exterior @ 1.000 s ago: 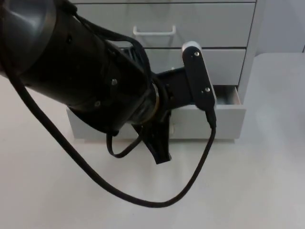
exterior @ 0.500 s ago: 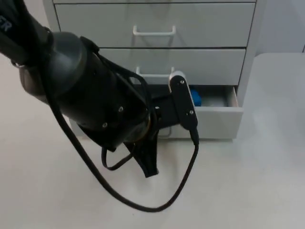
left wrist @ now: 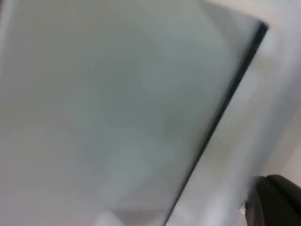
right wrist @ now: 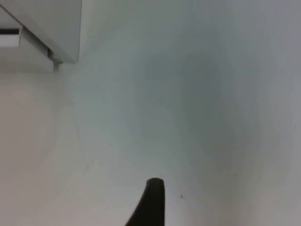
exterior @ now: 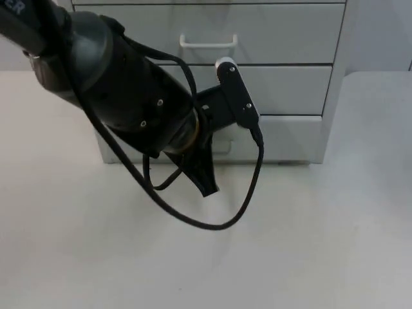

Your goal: Open the drawer with the left hand, place the block into the drawer with the right hand, then close the drawer with the left hand.

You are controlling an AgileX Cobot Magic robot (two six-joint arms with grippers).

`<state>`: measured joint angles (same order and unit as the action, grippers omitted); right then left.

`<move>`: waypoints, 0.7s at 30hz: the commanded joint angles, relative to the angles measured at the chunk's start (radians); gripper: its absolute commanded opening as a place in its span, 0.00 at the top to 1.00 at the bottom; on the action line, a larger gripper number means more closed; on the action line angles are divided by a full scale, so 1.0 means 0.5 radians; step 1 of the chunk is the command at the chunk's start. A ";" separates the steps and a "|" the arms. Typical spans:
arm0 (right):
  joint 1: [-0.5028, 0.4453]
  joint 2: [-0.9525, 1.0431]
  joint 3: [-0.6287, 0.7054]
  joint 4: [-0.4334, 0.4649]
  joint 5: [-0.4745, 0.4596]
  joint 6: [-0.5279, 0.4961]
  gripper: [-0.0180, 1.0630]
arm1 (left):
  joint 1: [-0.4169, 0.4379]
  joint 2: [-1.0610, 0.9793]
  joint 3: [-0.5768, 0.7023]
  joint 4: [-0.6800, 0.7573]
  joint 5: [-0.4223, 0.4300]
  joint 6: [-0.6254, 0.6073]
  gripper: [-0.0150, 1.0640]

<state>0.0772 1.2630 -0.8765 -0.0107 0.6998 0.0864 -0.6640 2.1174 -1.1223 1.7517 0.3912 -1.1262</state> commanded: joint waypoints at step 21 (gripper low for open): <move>-0.005 -0.024 0.006 -0.010 -0.041 -0.016 0.27 | -0.177 -0.255 -0.118 -1.251 0.259 0.996 0.99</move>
<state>0.0772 1.2630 -0.8749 -0.0107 0.6875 0.0864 -0.7393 2.0106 -1.1762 1.2001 0.5051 -0.6773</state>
